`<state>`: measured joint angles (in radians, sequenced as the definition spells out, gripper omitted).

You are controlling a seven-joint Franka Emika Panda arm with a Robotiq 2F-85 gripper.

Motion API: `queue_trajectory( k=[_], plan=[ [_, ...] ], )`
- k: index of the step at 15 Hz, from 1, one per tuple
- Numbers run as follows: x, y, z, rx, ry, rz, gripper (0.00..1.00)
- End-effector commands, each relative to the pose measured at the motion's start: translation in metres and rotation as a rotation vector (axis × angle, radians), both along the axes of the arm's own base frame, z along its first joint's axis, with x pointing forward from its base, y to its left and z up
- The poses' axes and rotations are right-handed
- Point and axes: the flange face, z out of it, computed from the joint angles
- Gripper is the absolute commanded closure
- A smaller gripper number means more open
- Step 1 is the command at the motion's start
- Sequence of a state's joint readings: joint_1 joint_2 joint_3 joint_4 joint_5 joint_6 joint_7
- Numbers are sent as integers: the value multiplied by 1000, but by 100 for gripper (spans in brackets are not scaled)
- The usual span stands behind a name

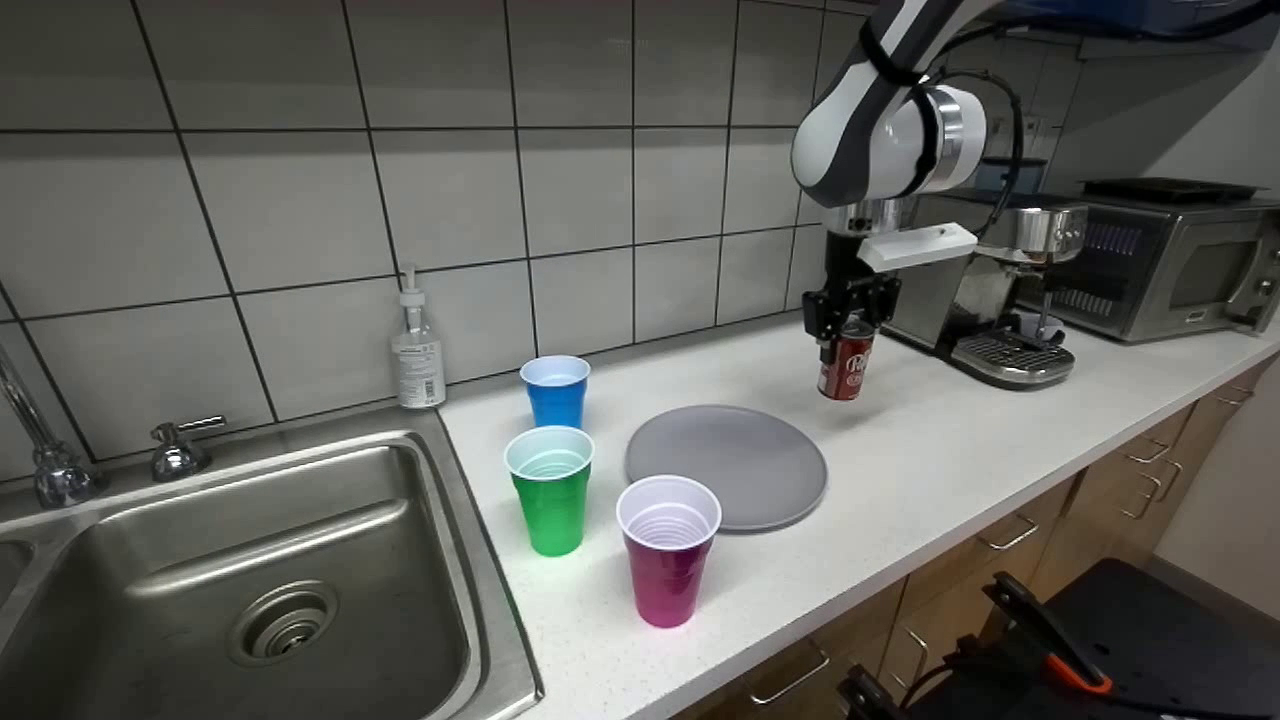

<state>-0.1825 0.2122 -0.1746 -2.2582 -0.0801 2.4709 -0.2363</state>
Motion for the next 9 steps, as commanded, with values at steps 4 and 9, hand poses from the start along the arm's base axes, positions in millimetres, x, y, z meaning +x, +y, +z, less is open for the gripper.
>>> queue_trajectory(
  k=[4, 9],
  plan=[
    [10, -32, -10, -35, 21, -34, 62],
    [21, -40, -31, -50, 41, -31, 62]
  ],
)
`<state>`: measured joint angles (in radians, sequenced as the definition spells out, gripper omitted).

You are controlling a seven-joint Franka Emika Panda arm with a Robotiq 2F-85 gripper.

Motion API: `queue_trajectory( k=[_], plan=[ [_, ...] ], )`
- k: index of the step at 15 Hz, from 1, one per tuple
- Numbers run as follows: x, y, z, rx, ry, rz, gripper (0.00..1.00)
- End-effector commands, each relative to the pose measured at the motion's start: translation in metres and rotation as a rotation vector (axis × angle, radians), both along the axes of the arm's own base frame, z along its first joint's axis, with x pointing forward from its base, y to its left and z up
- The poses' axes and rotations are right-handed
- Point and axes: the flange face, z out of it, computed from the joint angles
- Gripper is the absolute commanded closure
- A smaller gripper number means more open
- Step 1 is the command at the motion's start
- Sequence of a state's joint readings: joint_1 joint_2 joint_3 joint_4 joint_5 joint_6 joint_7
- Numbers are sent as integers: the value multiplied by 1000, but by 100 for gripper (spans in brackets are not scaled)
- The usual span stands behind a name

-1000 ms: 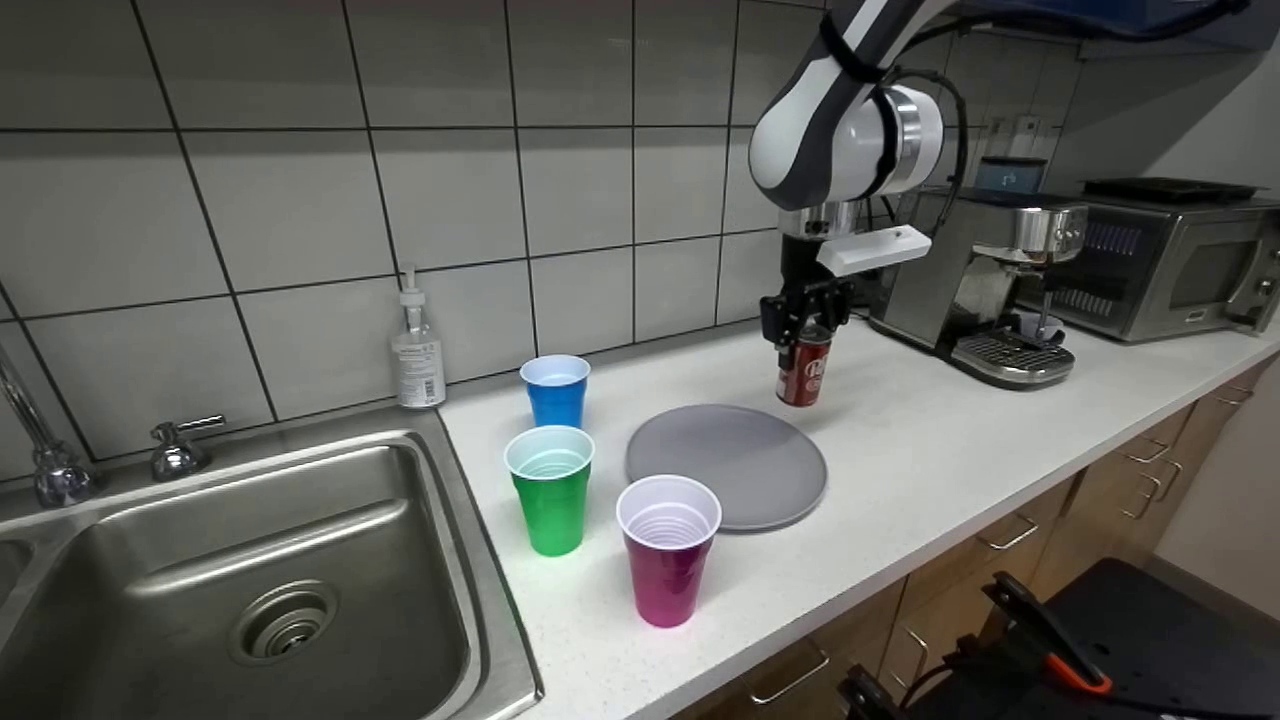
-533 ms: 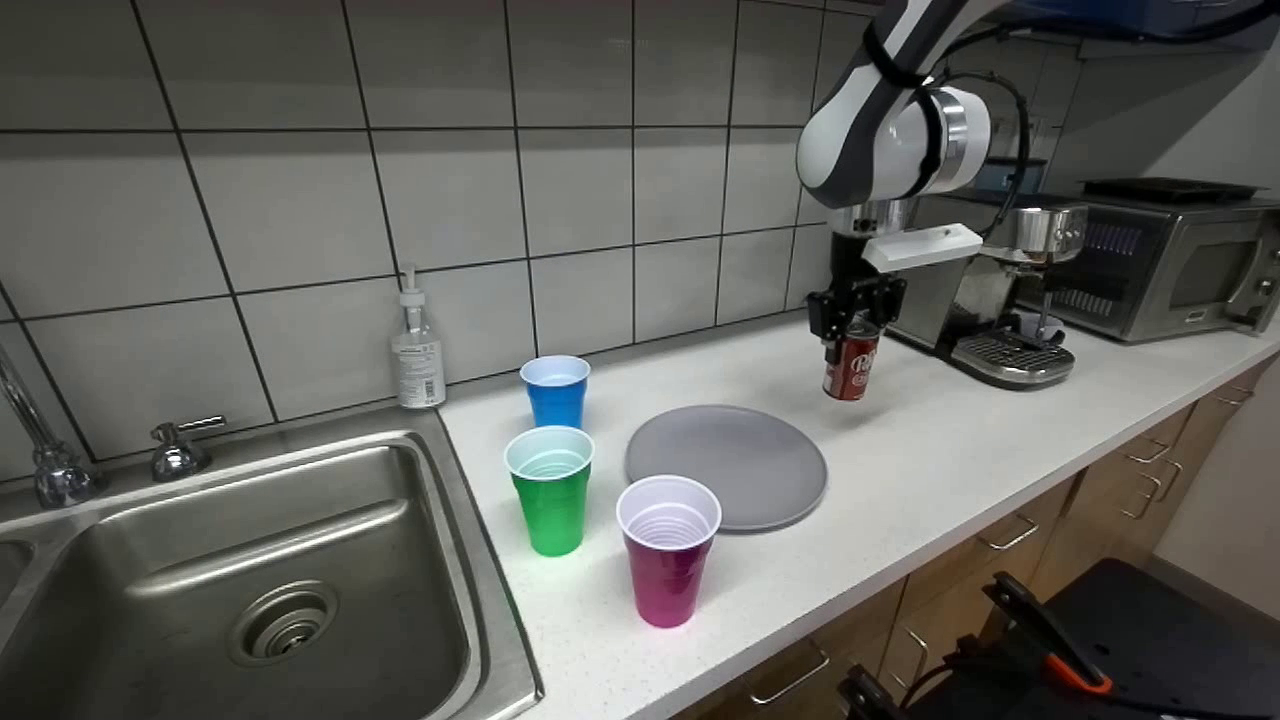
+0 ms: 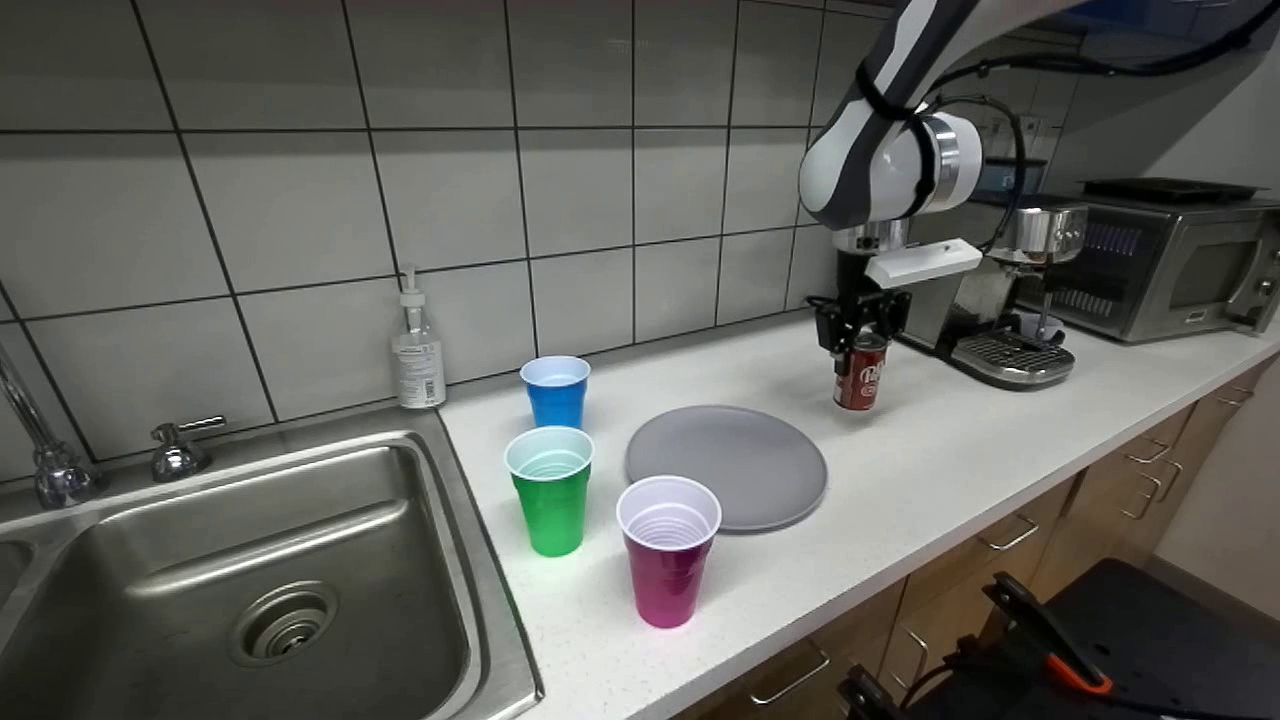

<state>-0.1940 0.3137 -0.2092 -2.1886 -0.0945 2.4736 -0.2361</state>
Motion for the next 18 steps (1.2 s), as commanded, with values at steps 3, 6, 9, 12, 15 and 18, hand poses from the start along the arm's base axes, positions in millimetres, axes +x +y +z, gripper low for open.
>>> queue_trajectory(
  k=[3, 6, 9, 12, 15, 18],
  plan=[
    [20, -13, -17, -27, 17, 0, 62],
    [25, -15, -26, -28, 25, -1, 62],
    [28, -15, -33, -34, 28, 2, 62],
    [29, -15, -40, -34, 35, 3, 62],
    [28, -15, -44, -36, 46, 7, 62],
    [25, -13, -39, -32, 50, 19, 11]
  ],
)
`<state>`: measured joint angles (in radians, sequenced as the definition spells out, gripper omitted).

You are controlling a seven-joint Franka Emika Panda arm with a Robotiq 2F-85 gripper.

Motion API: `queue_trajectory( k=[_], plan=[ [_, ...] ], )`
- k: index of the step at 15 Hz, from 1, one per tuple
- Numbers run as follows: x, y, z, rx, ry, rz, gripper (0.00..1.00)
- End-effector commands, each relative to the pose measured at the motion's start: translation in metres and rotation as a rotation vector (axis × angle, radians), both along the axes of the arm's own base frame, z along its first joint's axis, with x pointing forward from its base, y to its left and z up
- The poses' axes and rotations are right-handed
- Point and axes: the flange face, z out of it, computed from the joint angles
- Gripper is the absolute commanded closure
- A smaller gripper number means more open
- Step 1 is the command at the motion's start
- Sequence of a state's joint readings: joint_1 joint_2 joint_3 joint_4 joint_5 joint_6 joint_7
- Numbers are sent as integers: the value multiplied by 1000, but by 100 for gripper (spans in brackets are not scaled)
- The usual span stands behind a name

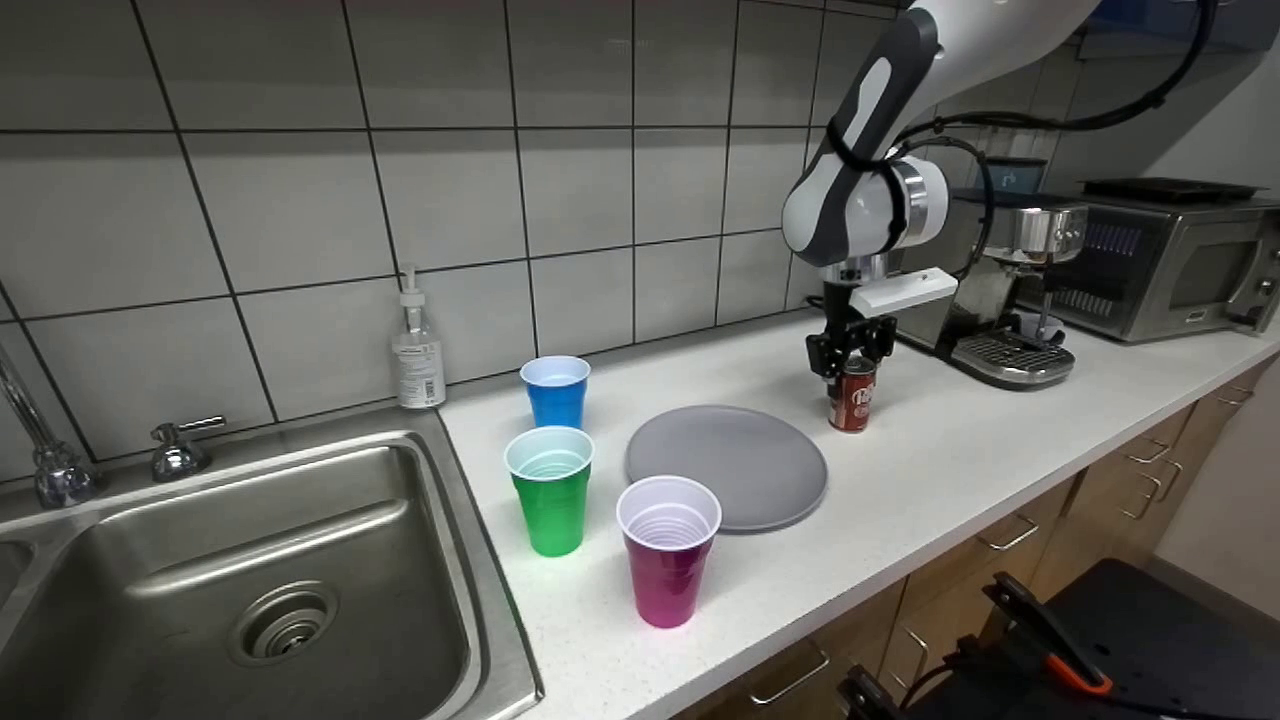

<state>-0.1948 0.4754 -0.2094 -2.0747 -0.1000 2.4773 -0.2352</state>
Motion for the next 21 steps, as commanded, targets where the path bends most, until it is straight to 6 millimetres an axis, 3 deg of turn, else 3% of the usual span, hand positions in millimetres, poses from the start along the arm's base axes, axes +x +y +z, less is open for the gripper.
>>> queue_trajectory(
  k=[1, 3, 12, 16, 21],
  plan=[
    [0, -1, 12, -19, -8, 14, 6],
    [-3, 2, 20, -27, -20, 27, 0],
    [-23, 22, 88, -90, -105, 119, 0],
    [-41, 58, 105, -85, -124, 190, 0],
    [-63, 117, 109, -63, -129, 290, 0]
  ],
)
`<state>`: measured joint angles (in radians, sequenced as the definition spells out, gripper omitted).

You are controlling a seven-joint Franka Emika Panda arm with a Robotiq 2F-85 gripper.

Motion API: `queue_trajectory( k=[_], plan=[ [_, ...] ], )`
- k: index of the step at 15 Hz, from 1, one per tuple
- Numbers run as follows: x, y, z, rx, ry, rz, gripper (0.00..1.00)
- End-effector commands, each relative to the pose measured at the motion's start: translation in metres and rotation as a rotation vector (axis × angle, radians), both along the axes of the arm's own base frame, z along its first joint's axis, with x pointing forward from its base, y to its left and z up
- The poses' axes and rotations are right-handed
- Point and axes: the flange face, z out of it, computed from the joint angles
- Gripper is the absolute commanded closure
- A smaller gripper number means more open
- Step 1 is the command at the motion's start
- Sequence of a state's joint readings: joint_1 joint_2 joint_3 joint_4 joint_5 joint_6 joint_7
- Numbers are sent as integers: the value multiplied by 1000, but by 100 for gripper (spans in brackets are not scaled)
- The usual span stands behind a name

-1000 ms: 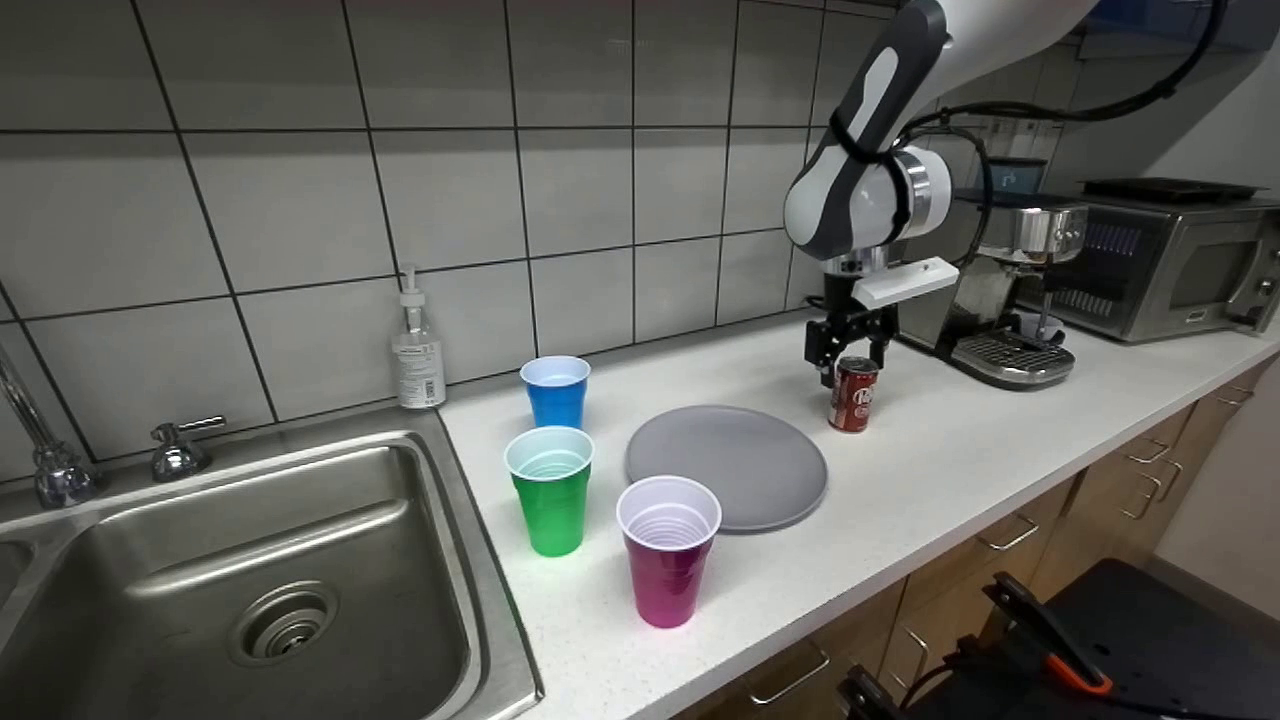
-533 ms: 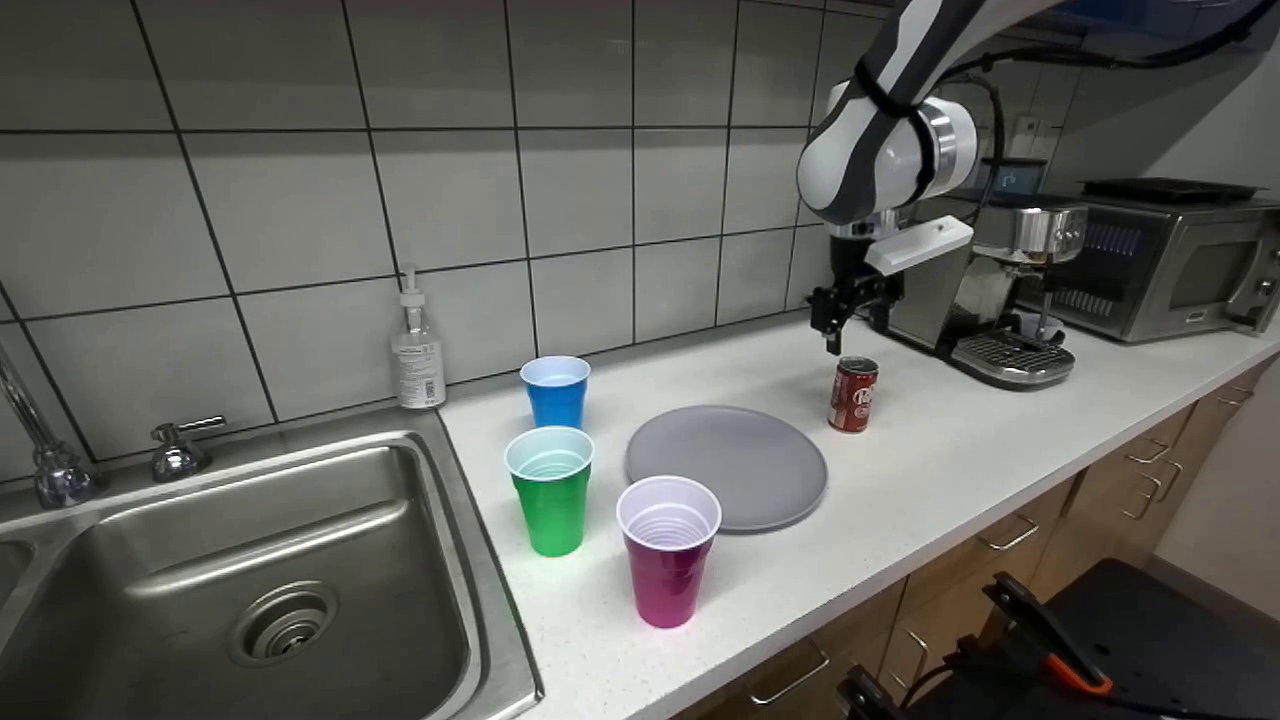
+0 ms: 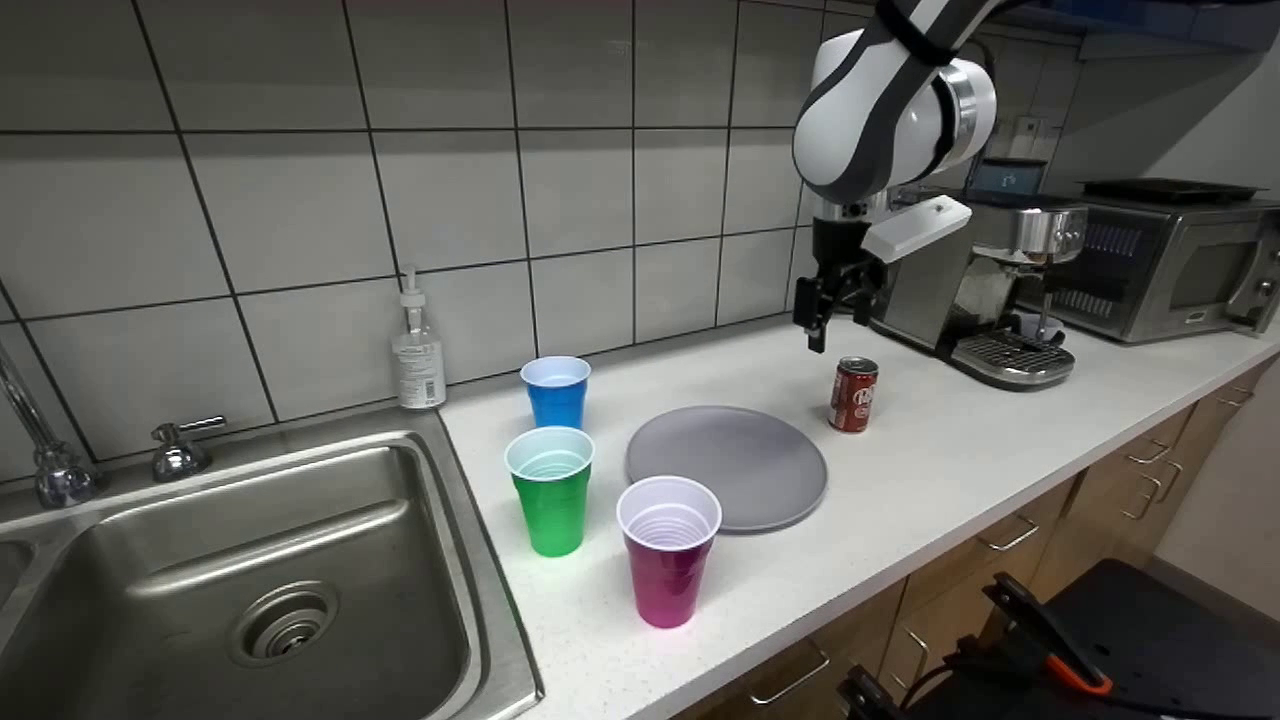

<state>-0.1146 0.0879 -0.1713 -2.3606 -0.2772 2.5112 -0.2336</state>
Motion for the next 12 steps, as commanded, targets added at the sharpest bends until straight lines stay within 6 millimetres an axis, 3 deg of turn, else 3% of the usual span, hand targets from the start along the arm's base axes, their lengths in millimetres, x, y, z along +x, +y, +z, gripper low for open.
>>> queue_trajectory(
  k=[1, 7, 12],
  plan=[
    [-23, 45, 7, 1, -19, 65, 0],
    [-41, 125, 5, 17, 4, 220, 0],
    [-57, 175, 2, 21, 32, 341, 0]
  ],
)
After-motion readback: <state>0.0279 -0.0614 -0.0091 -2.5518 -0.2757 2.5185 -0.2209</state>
